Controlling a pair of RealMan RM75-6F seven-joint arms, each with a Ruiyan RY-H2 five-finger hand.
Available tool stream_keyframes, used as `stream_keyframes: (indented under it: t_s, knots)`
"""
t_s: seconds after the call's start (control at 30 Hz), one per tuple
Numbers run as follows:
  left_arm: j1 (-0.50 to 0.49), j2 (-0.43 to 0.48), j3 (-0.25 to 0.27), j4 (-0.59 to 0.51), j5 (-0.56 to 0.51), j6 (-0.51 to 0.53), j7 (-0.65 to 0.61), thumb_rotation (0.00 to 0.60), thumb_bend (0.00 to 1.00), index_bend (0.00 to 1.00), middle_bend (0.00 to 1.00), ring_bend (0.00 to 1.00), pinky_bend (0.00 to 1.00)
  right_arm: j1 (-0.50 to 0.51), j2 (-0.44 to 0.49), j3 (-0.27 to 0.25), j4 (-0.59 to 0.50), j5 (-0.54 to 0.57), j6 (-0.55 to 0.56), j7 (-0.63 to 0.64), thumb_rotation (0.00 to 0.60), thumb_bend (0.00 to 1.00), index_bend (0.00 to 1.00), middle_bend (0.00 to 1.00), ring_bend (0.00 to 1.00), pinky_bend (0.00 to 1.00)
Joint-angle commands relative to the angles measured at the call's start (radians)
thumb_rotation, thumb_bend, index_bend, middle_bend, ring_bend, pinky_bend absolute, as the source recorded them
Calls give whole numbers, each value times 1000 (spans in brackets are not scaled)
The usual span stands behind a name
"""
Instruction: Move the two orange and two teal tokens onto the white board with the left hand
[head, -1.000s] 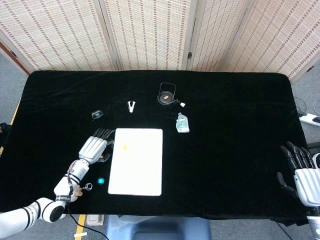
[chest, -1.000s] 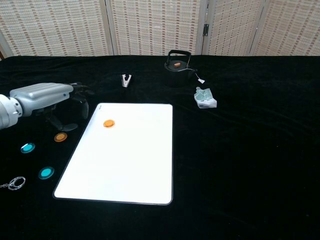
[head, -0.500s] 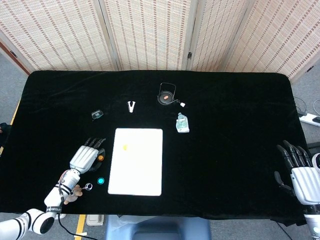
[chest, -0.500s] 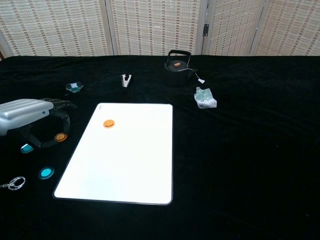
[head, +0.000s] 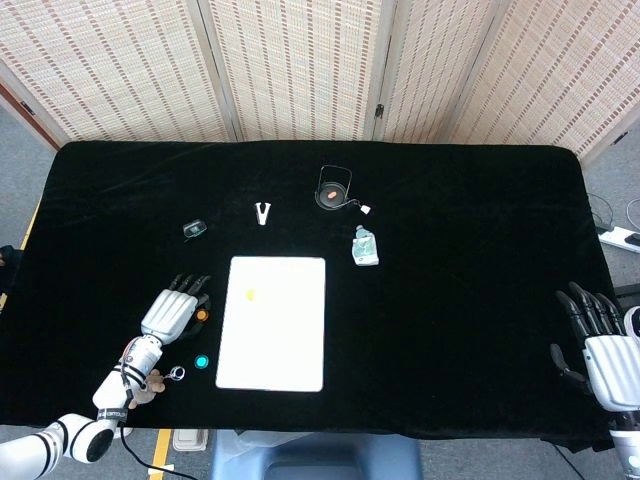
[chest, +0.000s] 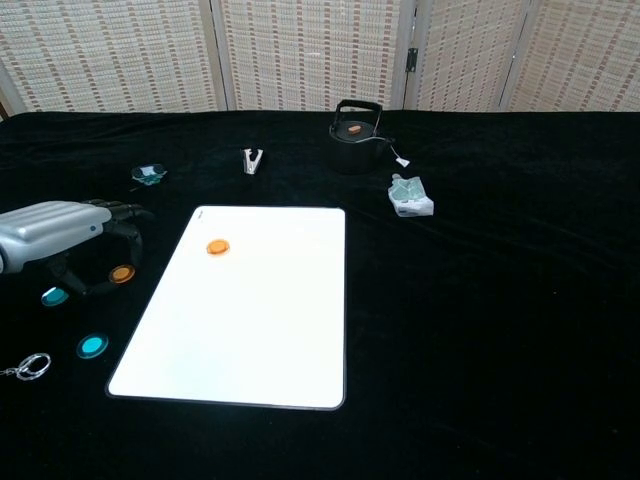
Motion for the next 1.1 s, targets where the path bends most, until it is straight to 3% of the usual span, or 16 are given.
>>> stream_keyframes:
  t_s: [0.03,0.37,0.83,1.1]
  knots:
    - [1,-2,-2,2,-4,-4,2,600,432,431,90,0,0,2,0,0,0,0,-2,-1,600,511,0,1,30,0]
    - [3,-10,-7,19,-8,-14,0,600,432,440,90,0,0,1,0,-1,-3,0,-1,-4,600,511,0,1,31,0]
    - [-3,-23,-23,51,9,-10,-35,600,432,535,90,0,0,2,3,0,-12,0,-2,-14,600,511,0,1,29,0]
    - [-68,-2,-86,-31,2,-43,-27,600,432,535,90,0,0,1,4,0,-12,1,1,-12,600,511,0,1,30,0]
